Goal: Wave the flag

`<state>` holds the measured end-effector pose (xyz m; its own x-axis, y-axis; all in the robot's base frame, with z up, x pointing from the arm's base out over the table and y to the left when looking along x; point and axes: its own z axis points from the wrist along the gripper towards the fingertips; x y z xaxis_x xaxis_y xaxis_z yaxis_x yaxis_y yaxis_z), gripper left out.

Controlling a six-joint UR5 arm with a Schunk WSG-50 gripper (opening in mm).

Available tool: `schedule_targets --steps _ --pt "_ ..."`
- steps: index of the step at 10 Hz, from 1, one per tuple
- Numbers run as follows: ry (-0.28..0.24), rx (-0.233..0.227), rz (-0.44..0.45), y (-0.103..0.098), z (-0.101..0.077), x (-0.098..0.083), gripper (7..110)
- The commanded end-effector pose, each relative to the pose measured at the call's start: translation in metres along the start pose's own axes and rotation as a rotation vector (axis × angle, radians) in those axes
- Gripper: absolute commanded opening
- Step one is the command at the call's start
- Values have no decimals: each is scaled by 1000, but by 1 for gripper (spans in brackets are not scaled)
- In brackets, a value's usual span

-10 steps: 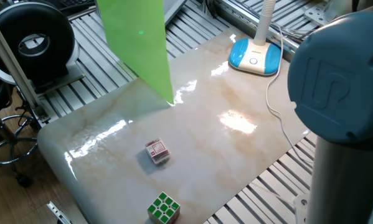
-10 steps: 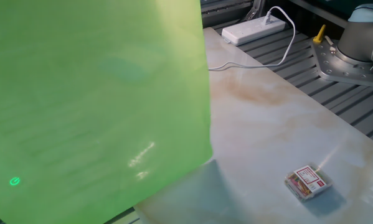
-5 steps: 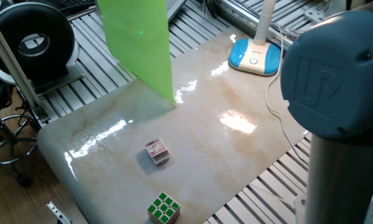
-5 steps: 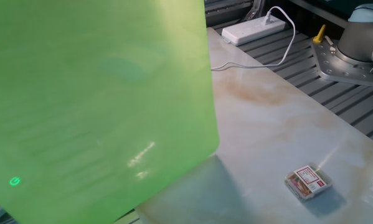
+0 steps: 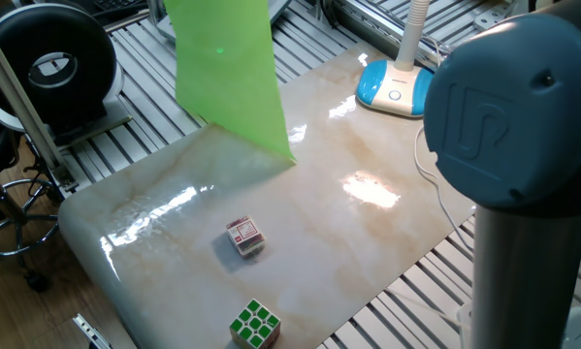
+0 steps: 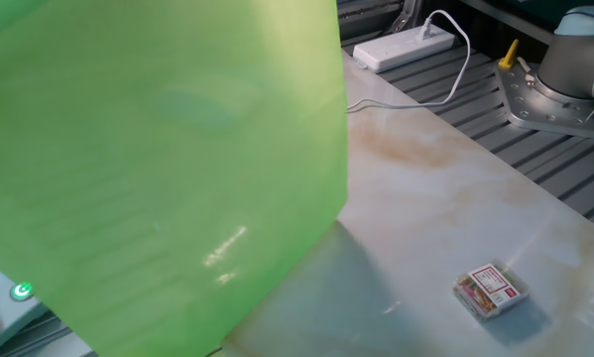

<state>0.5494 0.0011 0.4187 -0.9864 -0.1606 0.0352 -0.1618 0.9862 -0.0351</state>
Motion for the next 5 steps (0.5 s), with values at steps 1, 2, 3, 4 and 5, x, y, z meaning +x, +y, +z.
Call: schedule_targets --steps 1,2,3,4,5 --pt "6 -10 2 3 -1 2 7" --pt "6 -12 2 3 -1 2 7" --pt "6 -15 2 4 -1 2 7" --pt "5 -16 2 4 -1 2 7" --pt "5 -19 0 5 -1 2 7"
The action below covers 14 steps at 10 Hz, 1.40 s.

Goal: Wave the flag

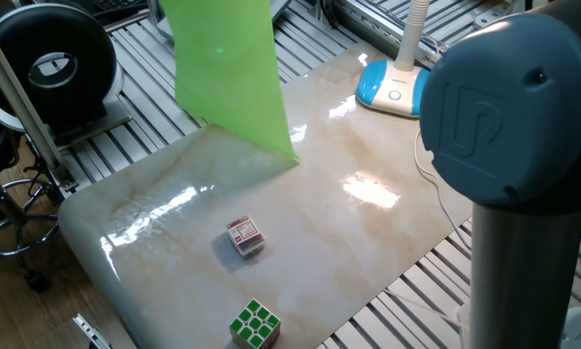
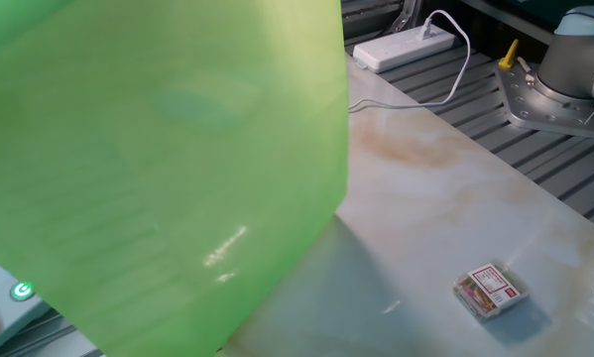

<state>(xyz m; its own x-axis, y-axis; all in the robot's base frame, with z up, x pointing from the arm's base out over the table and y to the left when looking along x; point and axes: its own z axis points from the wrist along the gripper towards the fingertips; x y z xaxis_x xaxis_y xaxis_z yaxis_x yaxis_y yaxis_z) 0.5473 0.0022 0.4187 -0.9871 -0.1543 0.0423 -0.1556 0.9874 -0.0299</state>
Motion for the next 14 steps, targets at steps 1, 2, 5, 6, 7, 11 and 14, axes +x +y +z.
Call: schedule_targets --steps 1,2,5,6,7,11,14 --pt "-3 -15 -6 4 -1 0 7" --pt "-3 -15 -6 4 -1 0 7" --pt "6 -21 -4 6 2 0 7" --pt "8 -26 -5 6 4 0 7" --pt "12 -28 -6 7 6 -1 7" --pt "13 -33 -17 4 22 -4 7" --pt "10 -36 -22 6 35 -9 7"
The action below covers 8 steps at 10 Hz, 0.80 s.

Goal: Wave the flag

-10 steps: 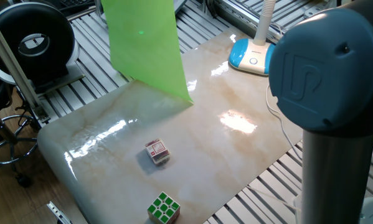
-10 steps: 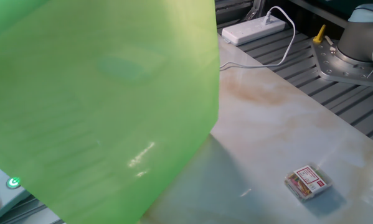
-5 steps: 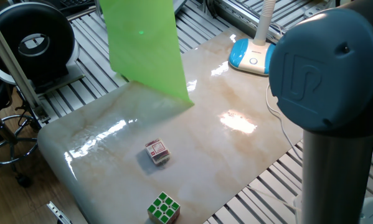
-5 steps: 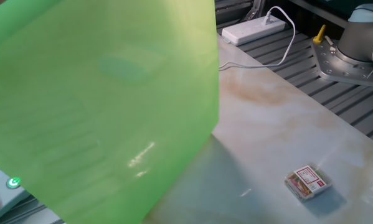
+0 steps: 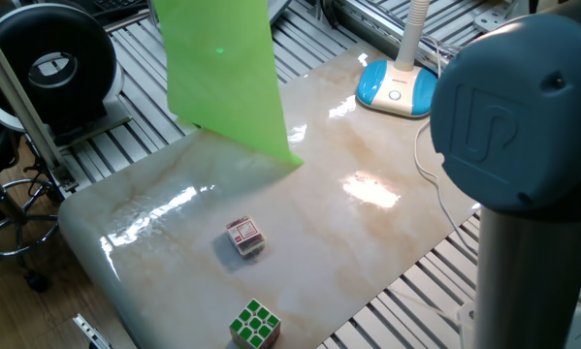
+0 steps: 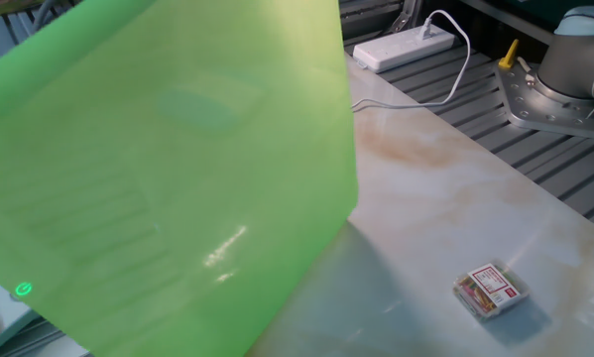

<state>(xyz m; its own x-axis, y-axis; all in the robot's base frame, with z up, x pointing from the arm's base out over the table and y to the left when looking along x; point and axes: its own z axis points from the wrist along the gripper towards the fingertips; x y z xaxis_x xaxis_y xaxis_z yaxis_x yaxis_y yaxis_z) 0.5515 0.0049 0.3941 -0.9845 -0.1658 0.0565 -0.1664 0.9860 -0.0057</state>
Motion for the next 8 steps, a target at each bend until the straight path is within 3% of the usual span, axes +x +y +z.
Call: schedule_targets --steps 1,8 --pt "-6 -15 -10 3 15 -5 7" --pt "-40 -37 -27 4 58 -16 7"
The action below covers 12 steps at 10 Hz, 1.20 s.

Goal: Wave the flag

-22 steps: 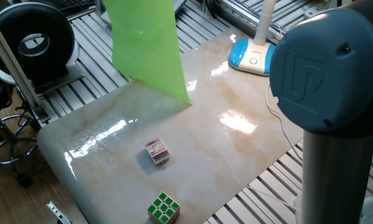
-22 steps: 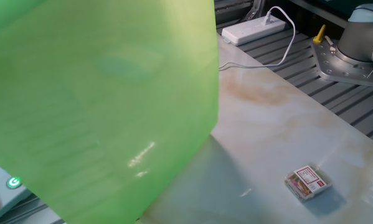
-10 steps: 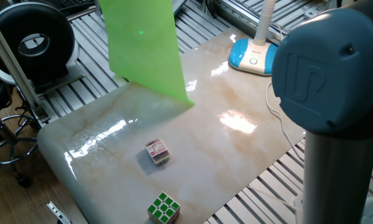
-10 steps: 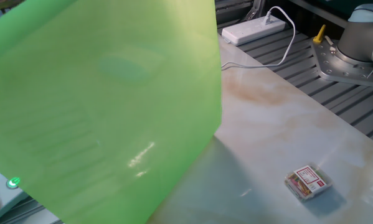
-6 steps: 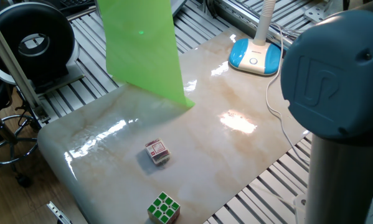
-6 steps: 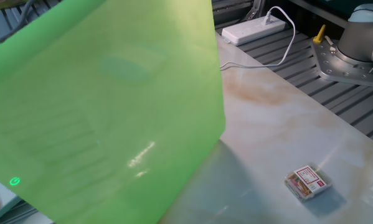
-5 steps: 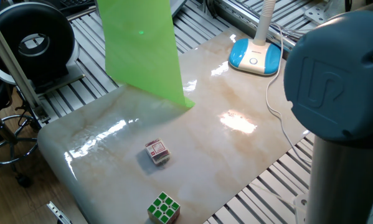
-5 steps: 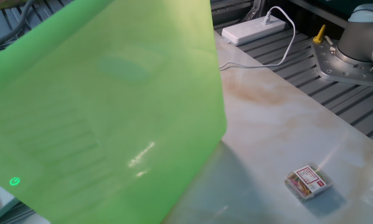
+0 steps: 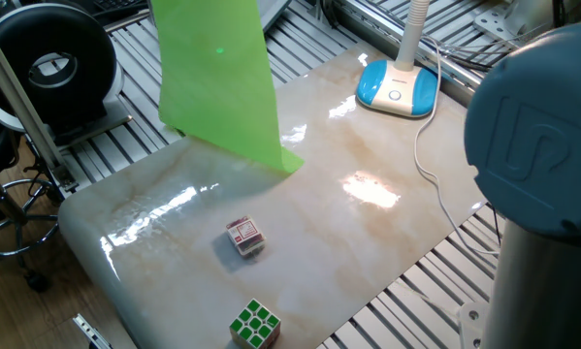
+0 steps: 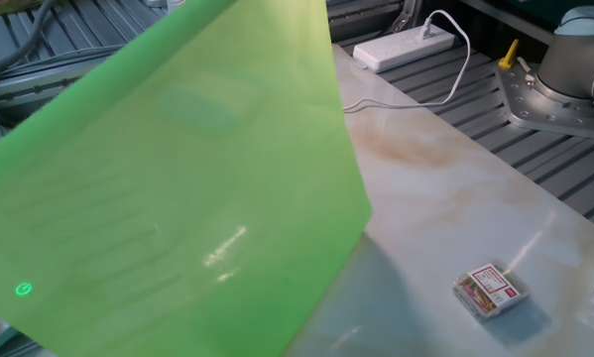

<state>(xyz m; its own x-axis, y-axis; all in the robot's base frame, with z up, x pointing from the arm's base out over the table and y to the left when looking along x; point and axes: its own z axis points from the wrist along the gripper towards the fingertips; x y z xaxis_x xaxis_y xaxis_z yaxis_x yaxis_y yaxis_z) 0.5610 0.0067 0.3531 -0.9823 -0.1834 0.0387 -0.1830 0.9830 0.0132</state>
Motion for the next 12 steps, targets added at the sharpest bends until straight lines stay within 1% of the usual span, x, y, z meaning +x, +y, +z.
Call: schedule_targets --steps 1,3,6,7,10,12 --pt "-27 -18 -9 4 24 -5 7" --pt "-30 -19 -7 4 40 -7 7" --pt "-65 -5 2 1 74 -14 7" --pt "-77 1 5 0 81 -16 7" --pt "-90 1 13 3 87 -17 7" --pt "-90 4 14 2 87 -17 7"
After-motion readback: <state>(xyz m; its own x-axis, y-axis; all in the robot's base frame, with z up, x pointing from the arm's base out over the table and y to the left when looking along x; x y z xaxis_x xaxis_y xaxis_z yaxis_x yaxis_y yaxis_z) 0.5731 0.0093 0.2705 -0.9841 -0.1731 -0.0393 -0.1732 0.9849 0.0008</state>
